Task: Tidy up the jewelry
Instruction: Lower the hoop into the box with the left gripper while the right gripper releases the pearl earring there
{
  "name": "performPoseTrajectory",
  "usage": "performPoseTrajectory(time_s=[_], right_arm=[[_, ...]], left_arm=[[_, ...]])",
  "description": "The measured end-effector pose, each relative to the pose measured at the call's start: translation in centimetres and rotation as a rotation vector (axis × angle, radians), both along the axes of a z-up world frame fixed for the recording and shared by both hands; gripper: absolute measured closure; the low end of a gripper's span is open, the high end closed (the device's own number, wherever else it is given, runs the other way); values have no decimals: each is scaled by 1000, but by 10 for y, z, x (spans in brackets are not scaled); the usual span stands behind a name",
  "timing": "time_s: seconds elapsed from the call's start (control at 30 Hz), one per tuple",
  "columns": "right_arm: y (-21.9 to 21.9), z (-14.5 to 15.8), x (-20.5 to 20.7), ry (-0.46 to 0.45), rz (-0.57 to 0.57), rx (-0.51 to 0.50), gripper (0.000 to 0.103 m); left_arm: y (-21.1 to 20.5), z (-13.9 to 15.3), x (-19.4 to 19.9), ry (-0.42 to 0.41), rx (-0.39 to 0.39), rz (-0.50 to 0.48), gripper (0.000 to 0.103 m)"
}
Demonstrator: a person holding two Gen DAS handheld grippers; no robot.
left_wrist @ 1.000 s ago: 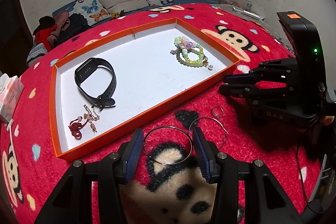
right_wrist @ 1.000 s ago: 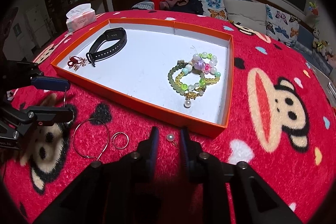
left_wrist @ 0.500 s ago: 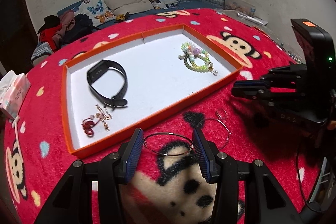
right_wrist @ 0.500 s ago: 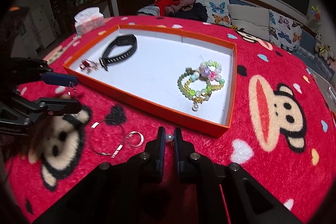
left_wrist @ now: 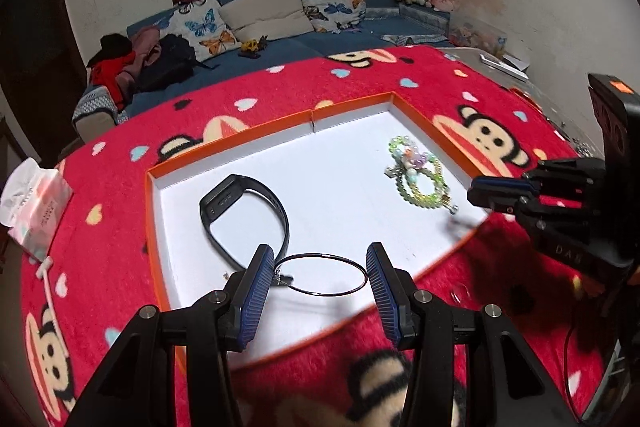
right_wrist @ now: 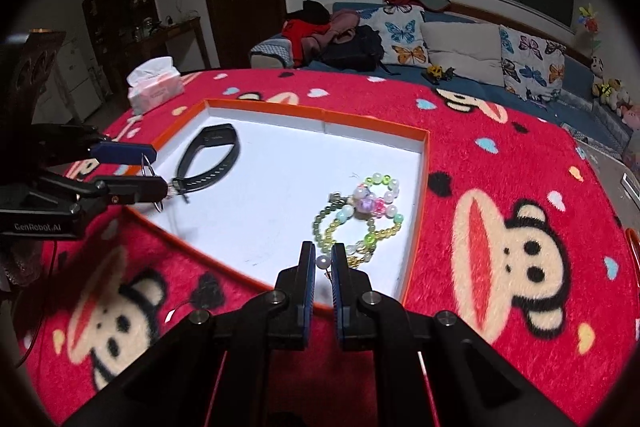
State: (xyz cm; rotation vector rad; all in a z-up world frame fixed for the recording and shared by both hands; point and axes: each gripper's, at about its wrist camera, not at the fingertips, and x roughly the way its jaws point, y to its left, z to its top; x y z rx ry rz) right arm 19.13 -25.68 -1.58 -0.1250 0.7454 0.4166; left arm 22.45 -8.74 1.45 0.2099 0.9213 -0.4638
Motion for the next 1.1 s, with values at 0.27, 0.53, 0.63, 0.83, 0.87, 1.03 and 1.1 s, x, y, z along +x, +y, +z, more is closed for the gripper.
performPoseTrajectory(time_s=[0.27,0.53,0.63,0.83,0.87,1.03,1.1], right_arm=[[-4,-12,10,38,-14,4,93],[-9,-20,17,83,-33,25,93],[-10,-21,18,92,-34,35,93],[-7,-20,17,82,-28,18,93],[-7,-19,16,78,-31,17,93],[-10,-9,7,60,-27,22,91],[-11,-4,1,50,-21,14,90]], left_arm=[[-12,-25,20,42,32,-3,52],[-20,-35,27,58,46,1,51],[-21,-35,28,56,51,2,49],[-20,-32,27,48,55,9,43],[-20,-30,26,47,54,9,43],[-18,-18,13,24,52,1,43],[-18,-12,5,18,49,-5,43]])
